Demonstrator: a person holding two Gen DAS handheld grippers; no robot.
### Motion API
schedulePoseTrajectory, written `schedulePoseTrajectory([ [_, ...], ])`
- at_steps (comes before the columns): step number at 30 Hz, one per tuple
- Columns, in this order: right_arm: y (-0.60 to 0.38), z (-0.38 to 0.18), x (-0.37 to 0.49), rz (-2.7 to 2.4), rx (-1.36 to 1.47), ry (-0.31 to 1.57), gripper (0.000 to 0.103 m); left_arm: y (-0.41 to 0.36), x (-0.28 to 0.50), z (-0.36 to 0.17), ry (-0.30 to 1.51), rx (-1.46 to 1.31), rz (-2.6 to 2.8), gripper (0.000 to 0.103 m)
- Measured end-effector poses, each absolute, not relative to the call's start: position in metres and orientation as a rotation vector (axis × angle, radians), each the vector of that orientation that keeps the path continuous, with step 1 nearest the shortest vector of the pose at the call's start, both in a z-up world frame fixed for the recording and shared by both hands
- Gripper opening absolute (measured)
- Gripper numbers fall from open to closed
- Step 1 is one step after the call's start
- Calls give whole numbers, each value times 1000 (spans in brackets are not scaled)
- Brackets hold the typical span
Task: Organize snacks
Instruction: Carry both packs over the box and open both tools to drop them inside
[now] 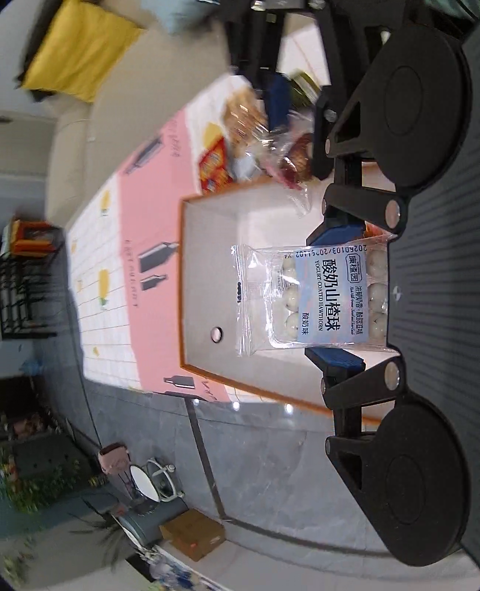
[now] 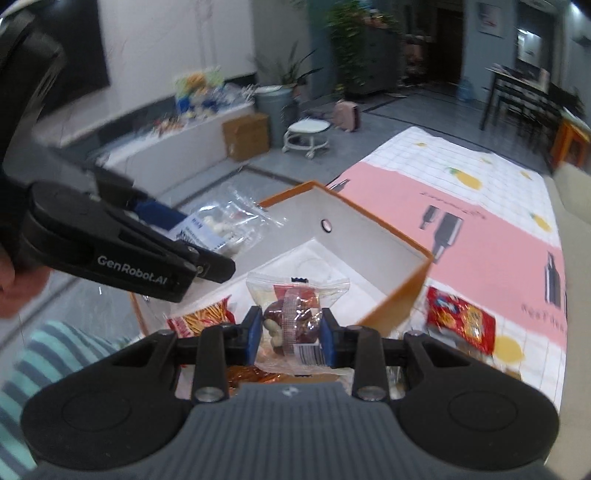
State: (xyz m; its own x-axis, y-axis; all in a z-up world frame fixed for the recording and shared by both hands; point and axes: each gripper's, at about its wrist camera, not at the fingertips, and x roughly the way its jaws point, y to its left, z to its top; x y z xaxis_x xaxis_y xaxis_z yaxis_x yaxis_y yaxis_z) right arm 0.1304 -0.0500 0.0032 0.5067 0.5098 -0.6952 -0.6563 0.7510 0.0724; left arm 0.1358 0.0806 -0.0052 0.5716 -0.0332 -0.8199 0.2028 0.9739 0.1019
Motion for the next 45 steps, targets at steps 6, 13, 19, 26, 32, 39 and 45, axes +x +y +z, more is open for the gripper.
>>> schedulePoseTrajectory([
  [6, -14, -15, 150, 771, -404, 777, 30, 86, 158, -33, 1010, 298, -186, 64],
  [13, 9, -43, 170, 837, -581, 807, 30, 84, 176, -60, 1069, 402, -242, 64],
  [19, 16, -64, 181, 844, -645, 854, 30, 81, 183, -83, 1118, 452, -257, 64],
  [26, 17, -77, 187, 839, -677, 887, 30, 82, 189, -96, 1152, 471, -228, 64],
  [32, 15, -80, 181, 840, -717, 865, 31, 81, 191, -102, 1180, 477, -208, 65],
  [39, 12, -78, 178, 855, -750, 858, 31, 81, 191, -105, 1206, 470, -166, 68],
  [45, 13, -78, 171, 861, -789, 850, 31, 77, 190, -107, 1219, 477, -163, 71],
])
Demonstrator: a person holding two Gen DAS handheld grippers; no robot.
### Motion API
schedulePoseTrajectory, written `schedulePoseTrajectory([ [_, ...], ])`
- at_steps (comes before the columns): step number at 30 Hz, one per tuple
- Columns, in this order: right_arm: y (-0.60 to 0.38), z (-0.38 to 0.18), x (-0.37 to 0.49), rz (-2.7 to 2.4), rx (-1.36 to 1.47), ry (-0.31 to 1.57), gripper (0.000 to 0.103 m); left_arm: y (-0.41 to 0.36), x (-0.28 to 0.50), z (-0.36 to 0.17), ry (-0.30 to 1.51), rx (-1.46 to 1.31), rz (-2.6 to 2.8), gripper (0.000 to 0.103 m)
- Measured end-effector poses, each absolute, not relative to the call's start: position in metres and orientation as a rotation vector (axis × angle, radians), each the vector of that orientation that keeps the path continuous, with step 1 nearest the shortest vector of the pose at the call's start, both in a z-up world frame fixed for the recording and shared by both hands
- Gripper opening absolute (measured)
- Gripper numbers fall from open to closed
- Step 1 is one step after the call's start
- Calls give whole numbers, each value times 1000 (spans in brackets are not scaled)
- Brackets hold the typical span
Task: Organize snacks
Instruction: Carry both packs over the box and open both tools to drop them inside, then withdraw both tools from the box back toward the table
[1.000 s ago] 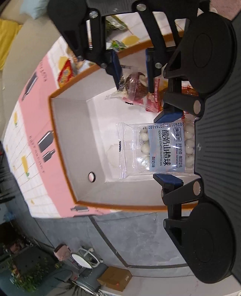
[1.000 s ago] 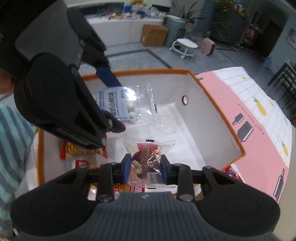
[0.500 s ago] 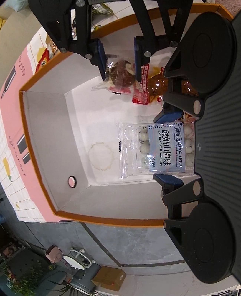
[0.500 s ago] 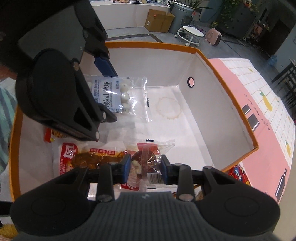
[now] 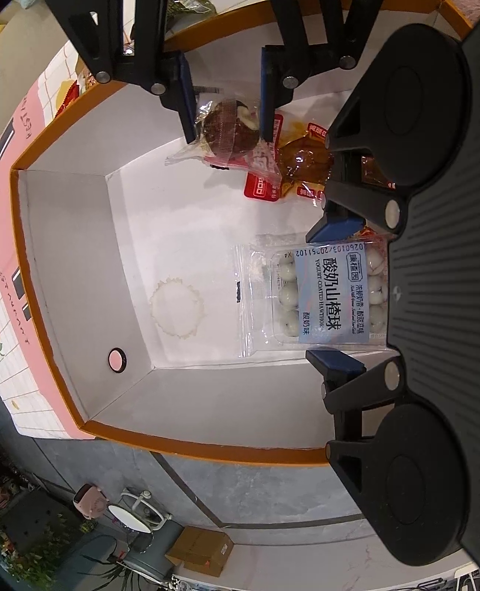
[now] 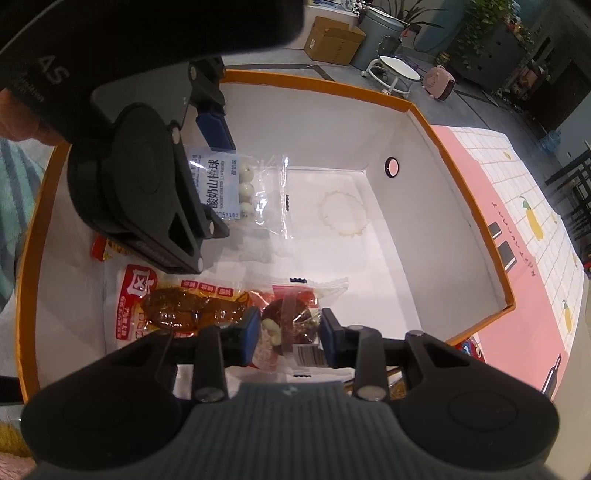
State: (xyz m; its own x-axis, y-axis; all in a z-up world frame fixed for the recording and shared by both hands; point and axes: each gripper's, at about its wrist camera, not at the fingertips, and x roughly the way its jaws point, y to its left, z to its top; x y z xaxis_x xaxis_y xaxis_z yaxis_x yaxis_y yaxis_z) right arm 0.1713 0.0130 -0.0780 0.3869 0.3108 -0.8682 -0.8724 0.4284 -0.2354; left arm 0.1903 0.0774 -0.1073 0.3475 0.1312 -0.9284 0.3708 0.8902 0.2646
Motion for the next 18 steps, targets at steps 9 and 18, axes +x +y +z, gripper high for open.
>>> schedulePoseTrajectory([
  [9, 18, -76, 171, 872, -808, 853, 38, 80, 187, -101, 1197, 473, -156, 74],
  [18, 11, -59, 170, 861, -756, 833, 58, 85, 178, -76, 1139, 391, -132, 75],
])
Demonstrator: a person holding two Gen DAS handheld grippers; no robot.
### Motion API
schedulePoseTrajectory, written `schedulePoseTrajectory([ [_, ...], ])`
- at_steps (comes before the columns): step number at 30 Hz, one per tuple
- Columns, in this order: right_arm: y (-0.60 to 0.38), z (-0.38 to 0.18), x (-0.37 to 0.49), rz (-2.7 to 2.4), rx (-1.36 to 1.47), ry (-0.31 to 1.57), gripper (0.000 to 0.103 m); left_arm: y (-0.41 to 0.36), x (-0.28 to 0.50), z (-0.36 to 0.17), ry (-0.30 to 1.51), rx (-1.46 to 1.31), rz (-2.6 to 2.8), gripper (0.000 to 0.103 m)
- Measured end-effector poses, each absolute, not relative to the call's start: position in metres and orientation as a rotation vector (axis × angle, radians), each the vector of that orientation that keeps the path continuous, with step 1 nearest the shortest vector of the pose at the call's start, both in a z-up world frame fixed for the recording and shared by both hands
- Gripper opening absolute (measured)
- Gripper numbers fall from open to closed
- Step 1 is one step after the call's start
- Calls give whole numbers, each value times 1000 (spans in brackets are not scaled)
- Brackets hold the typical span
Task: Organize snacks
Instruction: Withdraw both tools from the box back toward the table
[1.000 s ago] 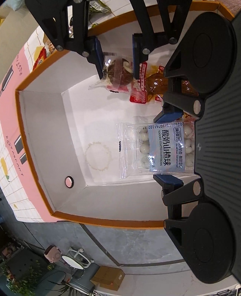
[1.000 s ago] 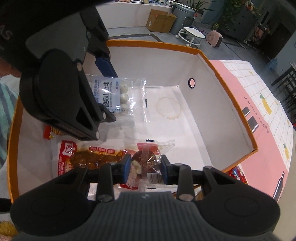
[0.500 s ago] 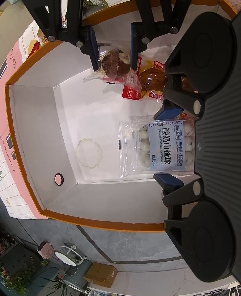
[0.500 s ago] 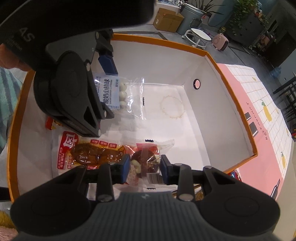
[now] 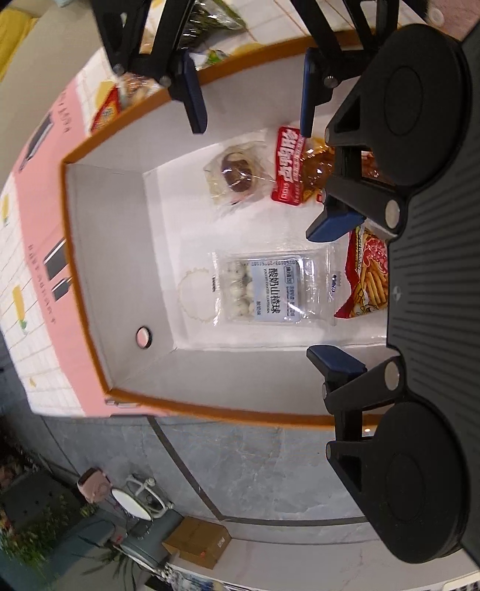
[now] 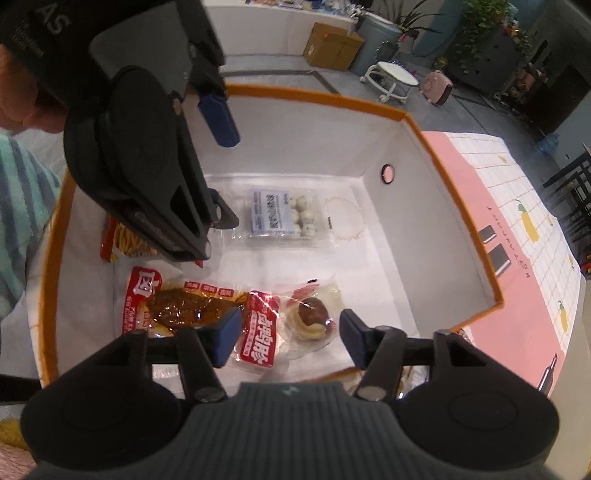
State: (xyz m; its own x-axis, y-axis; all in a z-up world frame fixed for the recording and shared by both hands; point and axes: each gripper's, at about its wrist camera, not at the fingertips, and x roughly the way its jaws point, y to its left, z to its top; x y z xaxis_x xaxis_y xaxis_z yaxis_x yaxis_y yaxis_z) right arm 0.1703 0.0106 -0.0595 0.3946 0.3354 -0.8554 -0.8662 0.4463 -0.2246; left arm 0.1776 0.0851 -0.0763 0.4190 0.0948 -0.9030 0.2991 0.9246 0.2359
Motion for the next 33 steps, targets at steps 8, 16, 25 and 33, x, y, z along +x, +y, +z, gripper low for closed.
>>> schedulePoseTrajectory([
  [8, -28, -27, 163, 773, -520, 774, 67, 77, 152, -34, 982, 269, -65, 75],
  [16, -84, -6, 144, 606, -297, 750, 67, 48, 117, 3, 826, 92, -79, 75],
  [25, -153, 1, 113, 427, -123, 732, 78, -7, 88, 7, 745, 46, -129, 75],
  [33, -201, -23, 95, 275, -59, 749, 81, -48, 80, -19, 751, 37, -190, 74],
])
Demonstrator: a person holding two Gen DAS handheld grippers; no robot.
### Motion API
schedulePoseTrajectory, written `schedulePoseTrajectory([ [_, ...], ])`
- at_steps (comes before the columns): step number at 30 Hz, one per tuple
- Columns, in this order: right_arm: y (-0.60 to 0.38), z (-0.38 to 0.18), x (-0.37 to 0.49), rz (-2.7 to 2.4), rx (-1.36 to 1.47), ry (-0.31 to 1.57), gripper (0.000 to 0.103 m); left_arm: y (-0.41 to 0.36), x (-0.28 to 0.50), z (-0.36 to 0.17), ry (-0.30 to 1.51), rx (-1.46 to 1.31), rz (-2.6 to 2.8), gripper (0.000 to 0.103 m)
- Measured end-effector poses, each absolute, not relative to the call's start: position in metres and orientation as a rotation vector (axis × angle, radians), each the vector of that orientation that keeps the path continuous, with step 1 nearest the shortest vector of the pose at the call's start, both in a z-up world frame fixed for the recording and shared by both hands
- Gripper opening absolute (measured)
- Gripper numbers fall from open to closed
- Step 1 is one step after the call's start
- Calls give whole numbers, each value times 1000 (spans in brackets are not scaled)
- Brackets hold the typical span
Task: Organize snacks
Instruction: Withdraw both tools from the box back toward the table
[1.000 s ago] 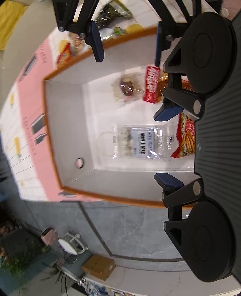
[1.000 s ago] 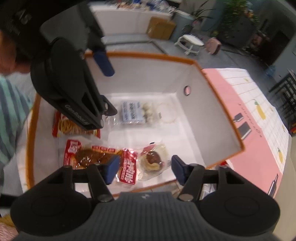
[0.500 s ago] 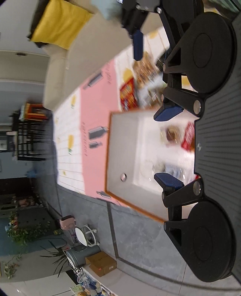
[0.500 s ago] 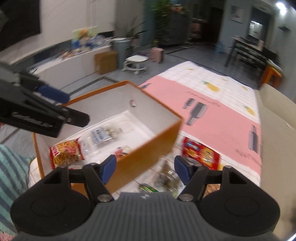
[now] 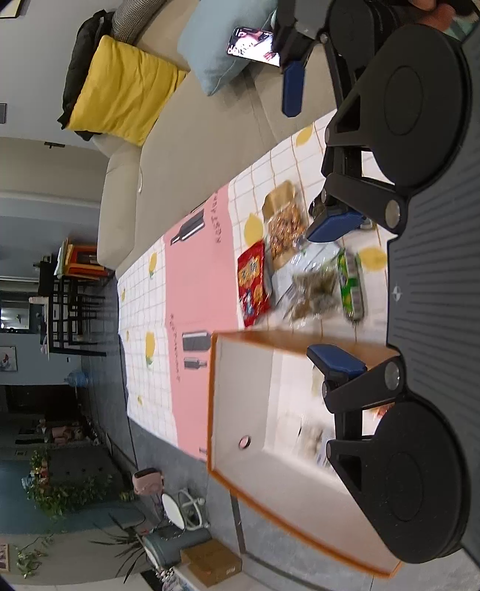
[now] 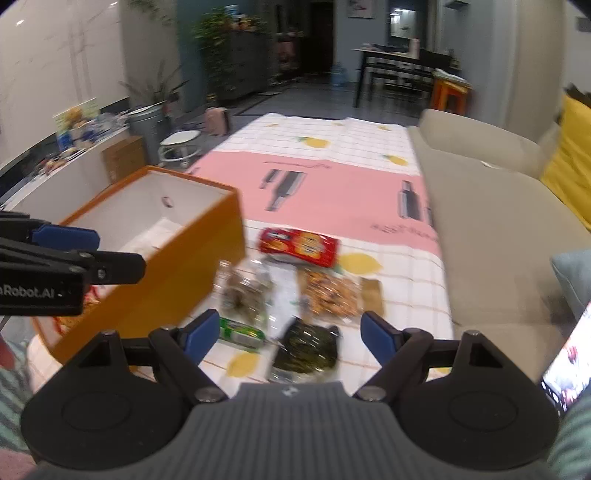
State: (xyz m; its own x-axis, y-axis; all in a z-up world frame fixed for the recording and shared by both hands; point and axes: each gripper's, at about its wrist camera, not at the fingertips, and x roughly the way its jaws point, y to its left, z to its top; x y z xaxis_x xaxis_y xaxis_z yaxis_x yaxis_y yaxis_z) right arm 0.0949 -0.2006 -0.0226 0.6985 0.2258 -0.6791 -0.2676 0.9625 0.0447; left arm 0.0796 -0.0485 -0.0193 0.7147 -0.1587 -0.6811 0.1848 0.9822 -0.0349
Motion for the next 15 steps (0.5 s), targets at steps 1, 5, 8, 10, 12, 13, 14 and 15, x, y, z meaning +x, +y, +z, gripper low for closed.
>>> schedulePoseTrajectory([
  [1, -206, -28, 93, 260, -49, 750, 81, -52, 81, -24, 758, 26, -198, 74],
  [5, -224, -45, 87, 217, 6, 747, 80, -64, 81, -41, 793, 8, -234, 74],
  [8, -230, -58, 87, 200, 25, 739, 79, -71, 84, -59, 819, 18, -243, 74],
  [10, -231, -65, 89, 197, 24, 750, 77, -74, 86, -71, 839, 23, -228, 74],
  [12, -232, -74, 90, 203, 38, 761, 76, -74, 88, -79, 849, 19, -213, 74],
  [13, -233, -77, 92, 208, 49, 768, 75, -74, 89, -84, 847, 25, -205, 74],
  [14, -234, -81, 94, 216, 65, 777, 75, -74, 91, -87, 845, 36, -199, 74],
  [15, -234, -84, 97, 223, 79, 785, 75, -74, 92, -90, 842, 51, -192, 74],
])
